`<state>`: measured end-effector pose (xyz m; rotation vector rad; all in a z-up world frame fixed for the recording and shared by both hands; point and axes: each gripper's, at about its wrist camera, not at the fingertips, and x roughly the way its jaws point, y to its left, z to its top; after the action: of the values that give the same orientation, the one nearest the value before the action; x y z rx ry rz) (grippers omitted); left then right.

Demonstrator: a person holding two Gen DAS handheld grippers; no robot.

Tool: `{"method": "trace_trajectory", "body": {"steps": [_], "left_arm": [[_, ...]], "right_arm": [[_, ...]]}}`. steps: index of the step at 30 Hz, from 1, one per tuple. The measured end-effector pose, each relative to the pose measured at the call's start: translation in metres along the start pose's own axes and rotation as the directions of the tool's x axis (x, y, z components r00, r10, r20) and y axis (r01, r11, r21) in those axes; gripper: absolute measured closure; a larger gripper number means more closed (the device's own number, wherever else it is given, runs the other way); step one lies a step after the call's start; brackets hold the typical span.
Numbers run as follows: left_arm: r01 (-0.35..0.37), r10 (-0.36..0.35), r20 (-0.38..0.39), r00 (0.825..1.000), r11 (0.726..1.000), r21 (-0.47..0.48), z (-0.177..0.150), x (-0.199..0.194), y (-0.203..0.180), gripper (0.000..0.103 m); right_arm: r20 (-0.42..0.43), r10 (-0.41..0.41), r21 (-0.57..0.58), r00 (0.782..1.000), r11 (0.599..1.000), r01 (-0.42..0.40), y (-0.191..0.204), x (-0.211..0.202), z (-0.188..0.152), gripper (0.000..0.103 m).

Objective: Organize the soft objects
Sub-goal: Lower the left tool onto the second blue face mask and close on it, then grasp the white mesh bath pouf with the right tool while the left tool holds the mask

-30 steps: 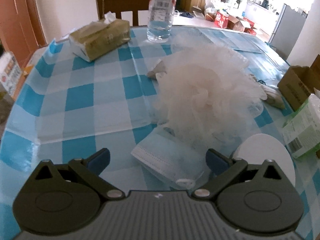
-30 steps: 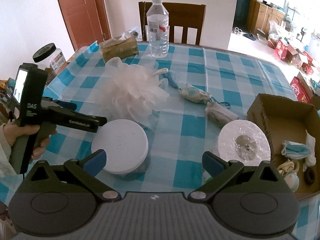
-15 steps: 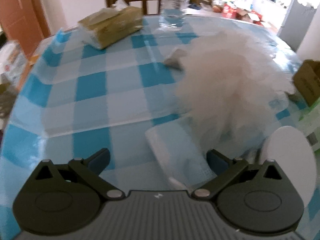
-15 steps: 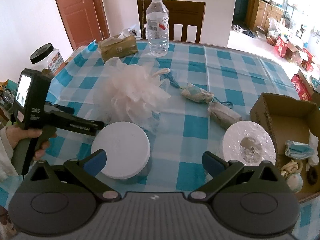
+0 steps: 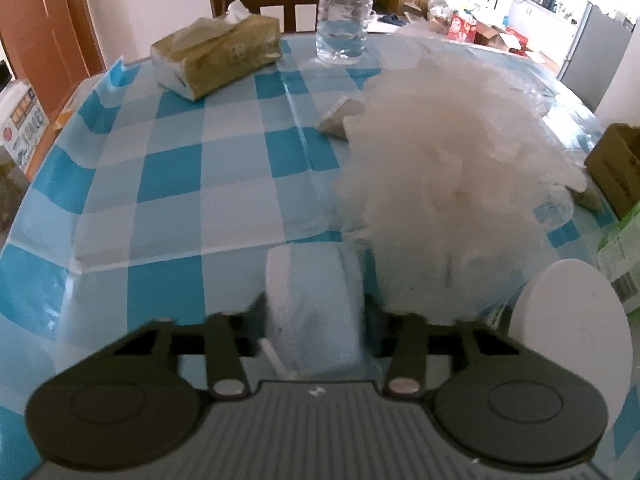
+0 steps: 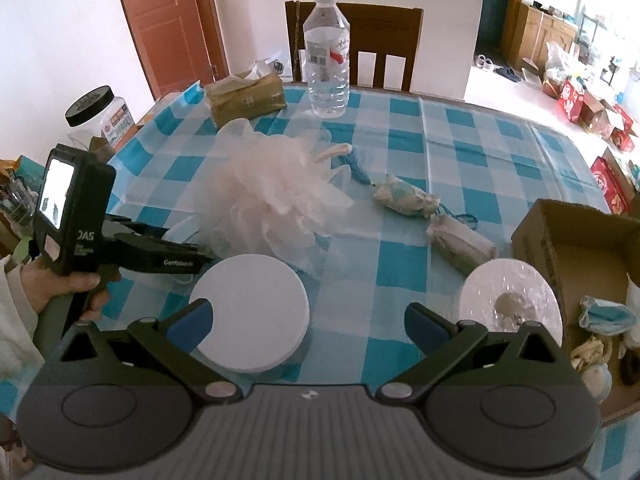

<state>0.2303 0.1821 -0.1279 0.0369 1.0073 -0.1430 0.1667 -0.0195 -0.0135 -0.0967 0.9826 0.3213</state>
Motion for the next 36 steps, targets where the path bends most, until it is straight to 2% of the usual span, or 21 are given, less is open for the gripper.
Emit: {"method": "trace_trajectory", "body": {"steps": [1,3,9,17,24,31,34,36], "left_arm": [[0.001,-0.001,0.005,1.0,1.0,0.002,-0.001,-0.001,0.0,0.073],[0.026,-0.026,0.009,1.0,1.0,-0.012,-0.002,-0.002,0.002,0.074],[0.023,-0.023,0.013,1.0,0.999,-0.045,-0.003,-0.008,0.011,0.074],[0.017,-0.016,0.016,1.0,0.998,-0.068,-0.004,-0.013,0.021,0.074],[0.019,-0.017,0.021,1.0,0.996,-0.087,-0.005,-0.017,0.029,0.074],[0.031,-0.029,0.025,0.999,0.995,-0.098,-0.004,-0.015,0.03,0.074],[0.036,-0.034,0.025,0.999,0.994,-0.101,-0.003,-0.014,0.03,0.074],[0.037,-0.035,0.025,0.999,0.994,-0.098,-0.003,-0.014,0.029,0.074]], "right_arm": [[0.001,-0.002,-0.002,1.0,1.0,0.002,0.0,0.002,0.001,0.0],[0.001,-0.001,-0.004,1.0,1.0,0.001,-0.002,0.005,0.005,0.0],[0.036,0.046,-0.012,0.998,0.999,-0.046,-0.004,0.021,0.025,0.0],[0.076,0.104,-0.034,0.992,0.994,-0.102,0.007,0.069,0.065,0.0],[0.036,0.128,-0.074,0.991,0.989,-0.125,0.023,0.113,0.085,0.0],[-0.019,0.093,-0.125,0.996,0.988,-0.094,0.039,0.146,0.089,0.0],[-0.019,0.077,-0.142,0.997,0.987,-0.079,0.042,0.153,0.087,0.004],[-0.017,0.069,-0.143,0.997,0.987,-0.071,0.042,0.155,0.085,0.01]]}}
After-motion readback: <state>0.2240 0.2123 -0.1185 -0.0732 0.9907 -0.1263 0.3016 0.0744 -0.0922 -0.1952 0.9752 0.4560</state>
